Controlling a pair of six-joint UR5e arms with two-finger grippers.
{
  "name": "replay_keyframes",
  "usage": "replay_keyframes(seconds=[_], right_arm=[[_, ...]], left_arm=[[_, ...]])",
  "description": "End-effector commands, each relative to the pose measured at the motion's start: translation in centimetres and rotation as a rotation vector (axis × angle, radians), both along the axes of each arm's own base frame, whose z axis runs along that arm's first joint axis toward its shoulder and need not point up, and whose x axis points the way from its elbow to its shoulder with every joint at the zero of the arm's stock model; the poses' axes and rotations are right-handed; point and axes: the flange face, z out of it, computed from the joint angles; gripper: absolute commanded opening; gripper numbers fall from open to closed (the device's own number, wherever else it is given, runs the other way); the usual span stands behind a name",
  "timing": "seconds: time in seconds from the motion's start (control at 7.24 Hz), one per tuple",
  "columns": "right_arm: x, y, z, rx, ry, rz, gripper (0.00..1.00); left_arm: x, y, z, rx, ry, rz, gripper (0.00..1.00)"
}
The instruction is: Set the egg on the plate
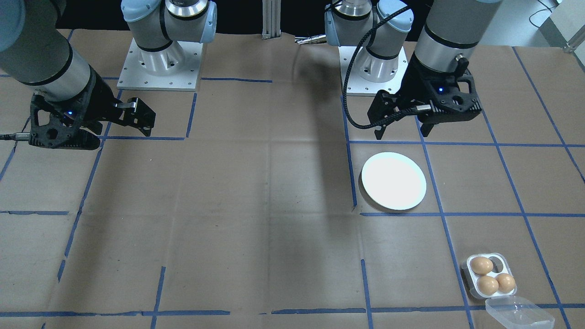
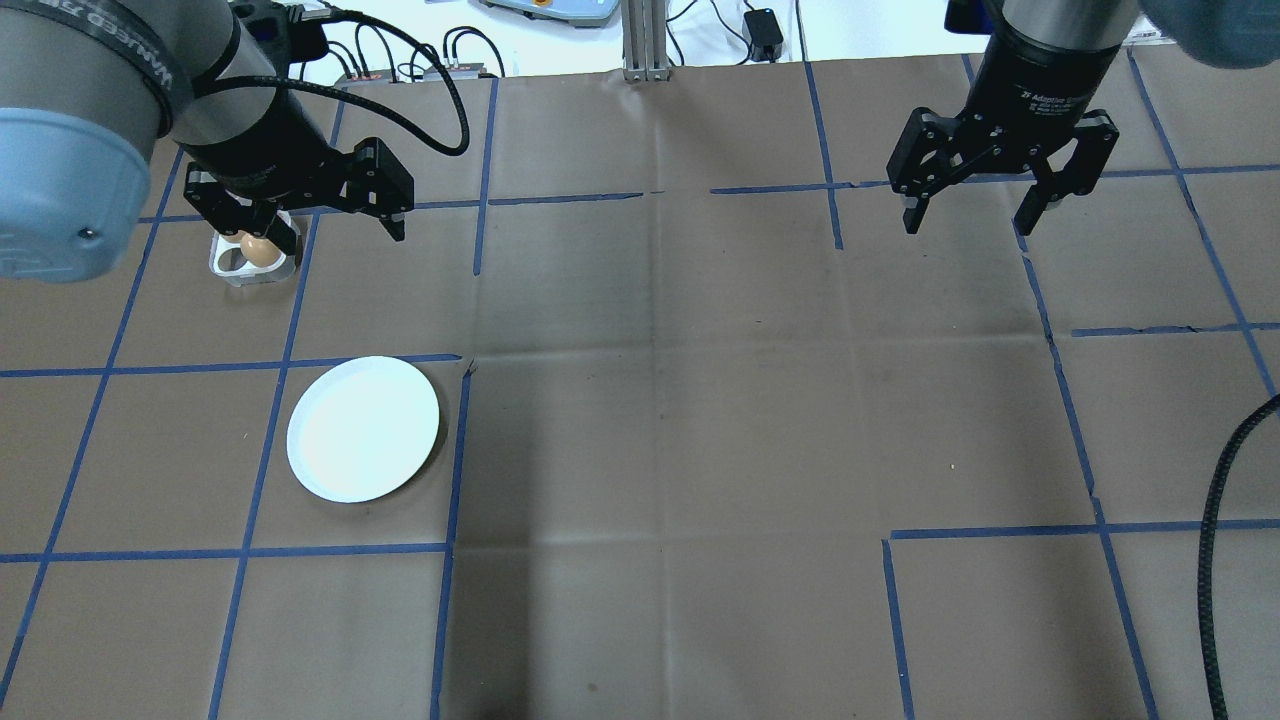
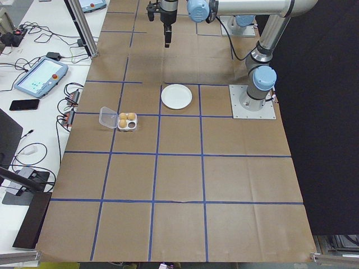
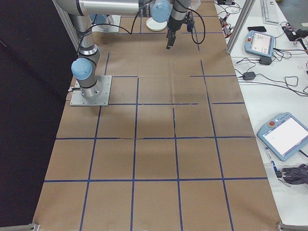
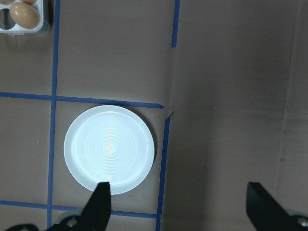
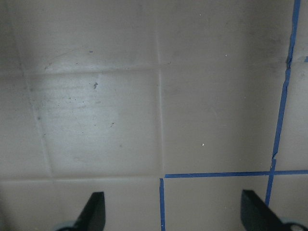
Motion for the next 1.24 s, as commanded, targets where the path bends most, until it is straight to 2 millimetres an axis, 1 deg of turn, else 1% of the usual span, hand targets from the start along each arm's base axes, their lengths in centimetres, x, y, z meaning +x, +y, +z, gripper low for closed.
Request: replay_keyframes(seconds=[0.0,0.14,0.28,0.41,0.55,0.69,0.97,1.11], right_arm=[[0.0,0.0,0.0,-0.001,0.000,0.000,1.00],[0.0,0.0,0.0,0.000,0.002,0.000,1.00],[0.0,0.0,0.0,0.000,0.002,0.000,1.00],[0.0,0.0,0.0,-0.001,0.000,0.000,1.00],[0.0,0.0,0.0,0.000,0.002,0.000,1.00],[0.0,0.0,0.0,-0.001,0.000,0.000,1.00],[0.0,0.0,0.0,-0.001,0.000,0.000,1.00],[0.0,0.0,0.0,0.000,0.002,0.000,1.00]], left_arm=[[5.9,-4.7,0.4,-0.005,0.000,0.018,1.00],[9.9,-7.3,0.1,-0.006,-0.003,0.007,1.00],[15.0,-9.7,-0.5,-0.006,-0.008,0.013,1.00],[19.3,-11.6,-1.5,-0.001,-0.014,-0.030,1.00],[23.5,-13.1,-3.3,0.015,-0.013,-0.034,1.00],[26.3,-13.8,-5.2,0.032,0.005,-0.054,1.00],[26.9,-14.7,-9.4,0.046,0.025,-0.061,1.00],[26.5,-15.5,-12.7,0.051,0.028,-0.070,1.00]])
